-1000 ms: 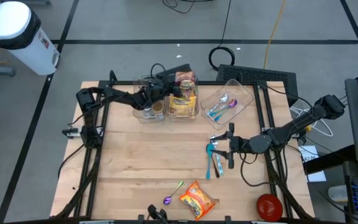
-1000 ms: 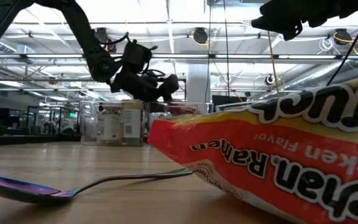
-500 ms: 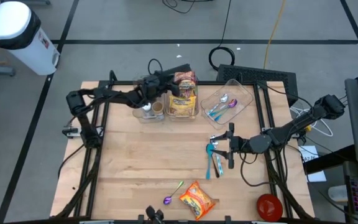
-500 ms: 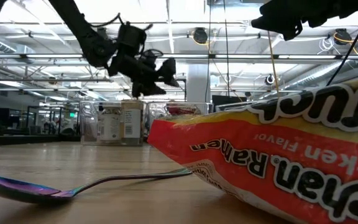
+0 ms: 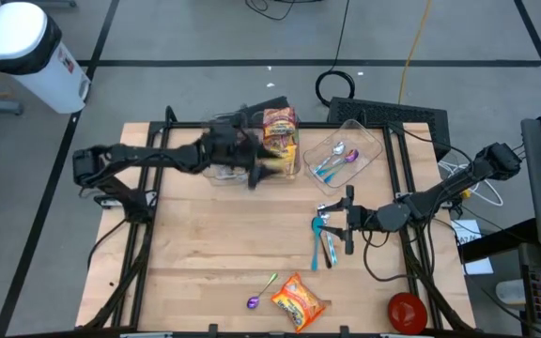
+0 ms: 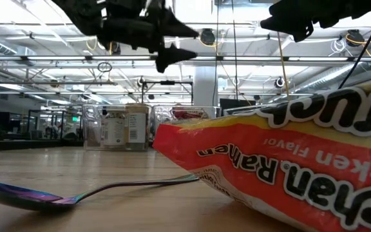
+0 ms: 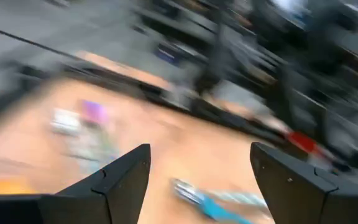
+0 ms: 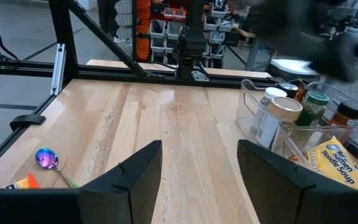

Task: Pick & Place Food Item
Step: Put the white patterned spoon into the right transparent bin

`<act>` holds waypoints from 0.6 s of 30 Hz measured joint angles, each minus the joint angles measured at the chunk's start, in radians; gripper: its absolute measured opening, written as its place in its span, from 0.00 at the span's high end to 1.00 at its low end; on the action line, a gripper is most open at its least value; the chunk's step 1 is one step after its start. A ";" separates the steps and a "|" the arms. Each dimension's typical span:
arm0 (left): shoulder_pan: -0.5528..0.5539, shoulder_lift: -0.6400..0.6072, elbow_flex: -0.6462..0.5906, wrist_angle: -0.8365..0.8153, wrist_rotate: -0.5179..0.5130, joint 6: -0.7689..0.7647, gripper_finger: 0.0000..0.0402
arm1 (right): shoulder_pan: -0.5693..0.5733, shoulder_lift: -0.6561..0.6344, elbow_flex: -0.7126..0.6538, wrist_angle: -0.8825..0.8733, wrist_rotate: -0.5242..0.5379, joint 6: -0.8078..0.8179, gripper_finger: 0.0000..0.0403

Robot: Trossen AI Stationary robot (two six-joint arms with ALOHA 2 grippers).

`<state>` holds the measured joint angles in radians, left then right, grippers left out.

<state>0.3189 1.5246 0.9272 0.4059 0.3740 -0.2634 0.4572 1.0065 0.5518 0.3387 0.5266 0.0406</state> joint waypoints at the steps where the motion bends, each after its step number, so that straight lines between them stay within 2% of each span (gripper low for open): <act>1: -0.030 0.000 0.000 -0.021 0.046 0.007 0.30 | 0.000 0.000 0.000 0.000 0.000 0.000 0.50; 3: -0.098 0.000 0.000 -0.086 0.118 0.039 0.30 | 0.000 0.000 0.000 0.000 0.000 0.000 0.50; 5: -0.177 0.016 0.000 -0.139 0.126 0.088 0.30 | 0.000 0.000 0.000 0.000 0.000 0.000 0.50; 7: -0.252 0.036 -0.001 -0.183 0.098 0.107 0.30 | 0.000 0.000 0.000 0.000 0.000 0.003 0.50; 12: -0.414 0.122 0.000 -0.155 0.009 0.056 0.30 | 0.000 0.000 0.000 0.002 0.000 0.004 0.50; 18: -0.524 0.233 0.000 -0.115 -0.063 -0.001 0.30 | 0.000 0.000 0.000 0.004 -0.005 0.032 0.50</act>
<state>-0.2048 1.7577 0.9268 0.2913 0.3114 -0.2642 0.4572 1.0065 0.5518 0.3431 0.5219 0.0730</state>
